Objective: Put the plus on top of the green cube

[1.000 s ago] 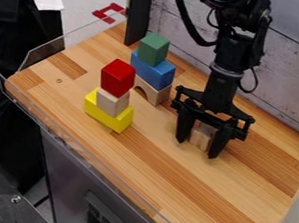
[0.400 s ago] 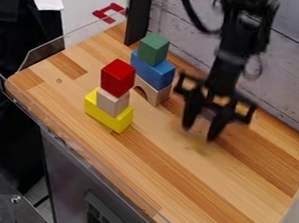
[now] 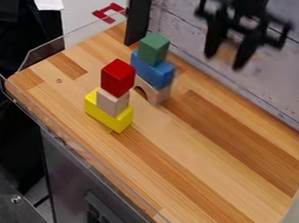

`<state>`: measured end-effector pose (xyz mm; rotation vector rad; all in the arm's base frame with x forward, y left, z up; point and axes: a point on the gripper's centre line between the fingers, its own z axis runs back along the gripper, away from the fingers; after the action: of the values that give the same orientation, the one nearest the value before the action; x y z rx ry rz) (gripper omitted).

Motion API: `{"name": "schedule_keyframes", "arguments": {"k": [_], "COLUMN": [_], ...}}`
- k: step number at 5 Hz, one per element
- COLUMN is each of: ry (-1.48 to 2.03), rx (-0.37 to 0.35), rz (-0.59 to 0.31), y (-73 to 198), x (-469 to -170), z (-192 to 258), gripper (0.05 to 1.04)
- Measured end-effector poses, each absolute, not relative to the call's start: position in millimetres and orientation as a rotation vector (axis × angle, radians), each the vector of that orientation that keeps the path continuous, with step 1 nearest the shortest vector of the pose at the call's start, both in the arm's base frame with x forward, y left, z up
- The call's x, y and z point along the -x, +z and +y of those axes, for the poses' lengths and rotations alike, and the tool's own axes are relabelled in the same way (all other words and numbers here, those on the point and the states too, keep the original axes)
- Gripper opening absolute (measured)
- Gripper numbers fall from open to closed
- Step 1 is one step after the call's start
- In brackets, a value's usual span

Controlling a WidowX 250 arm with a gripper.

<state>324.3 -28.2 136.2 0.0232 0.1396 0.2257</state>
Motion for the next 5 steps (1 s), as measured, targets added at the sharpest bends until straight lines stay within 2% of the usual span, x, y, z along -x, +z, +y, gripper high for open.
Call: {"name": "schedule_keyframes", "arguments": {"k": [2, 4, 5], "ry": [0.303, 0.319, 0.320], "rx": [-0.022, -0.022, -0.030], "rz": [0.135, 0.182, 0.224], "y": [158.9, 153.3, 142.0], "x": [-330.3, -326.0, -325.7], "z": [13.1, 31.0, 36.8], "gripper": [0.462, 0.462, 0.462]}}
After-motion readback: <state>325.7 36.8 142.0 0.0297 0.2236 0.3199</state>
